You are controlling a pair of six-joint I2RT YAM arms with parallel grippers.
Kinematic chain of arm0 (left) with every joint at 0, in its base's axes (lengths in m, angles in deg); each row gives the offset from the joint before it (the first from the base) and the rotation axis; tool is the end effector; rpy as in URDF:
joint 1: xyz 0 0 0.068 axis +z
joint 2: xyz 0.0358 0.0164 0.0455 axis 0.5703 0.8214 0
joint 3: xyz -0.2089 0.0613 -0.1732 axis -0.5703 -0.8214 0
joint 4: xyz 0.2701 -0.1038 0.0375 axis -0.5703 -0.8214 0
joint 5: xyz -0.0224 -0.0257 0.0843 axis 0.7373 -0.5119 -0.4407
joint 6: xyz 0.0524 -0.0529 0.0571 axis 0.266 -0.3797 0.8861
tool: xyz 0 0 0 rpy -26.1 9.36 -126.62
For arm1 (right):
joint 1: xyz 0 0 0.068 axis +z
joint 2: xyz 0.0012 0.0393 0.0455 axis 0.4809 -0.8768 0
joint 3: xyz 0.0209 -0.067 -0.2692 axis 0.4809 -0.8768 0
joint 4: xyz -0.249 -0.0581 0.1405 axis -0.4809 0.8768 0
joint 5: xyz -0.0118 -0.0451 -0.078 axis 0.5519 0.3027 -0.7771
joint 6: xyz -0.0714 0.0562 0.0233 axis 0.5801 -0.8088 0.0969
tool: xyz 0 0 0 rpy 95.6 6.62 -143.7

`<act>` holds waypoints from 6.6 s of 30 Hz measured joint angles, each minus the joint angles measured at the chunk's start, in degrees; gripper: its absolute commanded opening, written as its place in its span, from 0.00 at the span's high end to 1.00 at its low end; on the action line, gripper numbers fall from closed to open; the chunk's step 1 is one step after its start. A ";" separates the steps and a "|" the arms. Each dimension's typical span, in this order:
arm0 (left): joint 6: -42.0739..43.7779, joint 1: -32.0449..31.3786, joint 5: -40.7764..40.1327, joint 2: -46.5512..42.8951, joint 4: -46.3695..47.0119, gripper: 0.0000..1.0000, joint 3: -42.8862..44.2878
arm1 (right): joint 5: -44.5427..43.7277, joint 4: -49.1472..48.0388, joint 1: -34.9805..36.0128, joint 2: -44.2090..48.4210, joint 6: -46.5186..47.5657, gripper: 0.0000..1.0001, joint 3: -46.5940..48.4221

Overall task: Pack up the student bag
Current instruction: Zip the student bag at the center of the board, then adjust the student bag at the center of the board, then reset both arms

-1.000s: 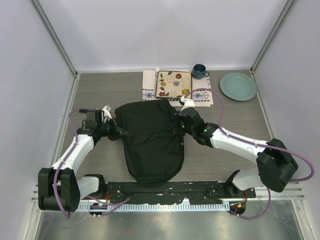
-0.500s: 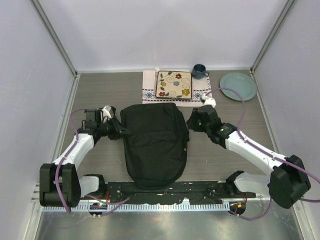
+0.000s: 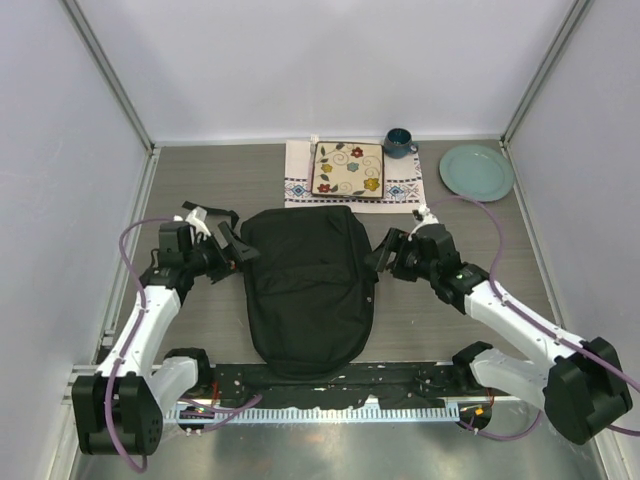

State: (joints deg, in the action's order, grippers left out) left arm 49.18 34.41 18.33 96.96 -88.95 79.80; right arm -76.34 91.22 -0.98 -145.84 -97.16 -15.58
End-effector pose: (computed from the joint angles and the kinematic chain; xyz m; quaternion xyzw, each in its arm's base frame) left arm 0.2628 -0.0408 0.1922 -0.1980 0.8712 -0.3357 0.2987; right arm 0.2535 0.1415 0.2016 0.0679 0.8783 0.2910 0.3732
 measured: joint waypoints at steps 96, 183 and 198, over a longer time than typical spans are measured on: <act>-5.79 -5.64 7.80 15.65 15.61 1.00 -4.85 | -22.69 7.15 12.85 -19.15 8.63 0.50 15.04; -3.10 -18.01 -31.61 -1.09 0.59 0.00 0.96 | -31.54 16.09 3.10 10.29 -1.07 0.04 -0.90; -1.25 -17.99 -45.79 0.98 -10.14 0.01 3.37 | -54.75 6.69 3.08 13.16 10.69 0.04 -6.69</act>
State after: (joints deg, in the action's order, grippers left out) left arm 47.93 16.42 -27.46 97.94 -99.09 83.17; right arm -131.10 97.90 2.11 -132.68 -86.47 -22.27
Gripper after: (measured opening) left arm 0.994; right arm 0.963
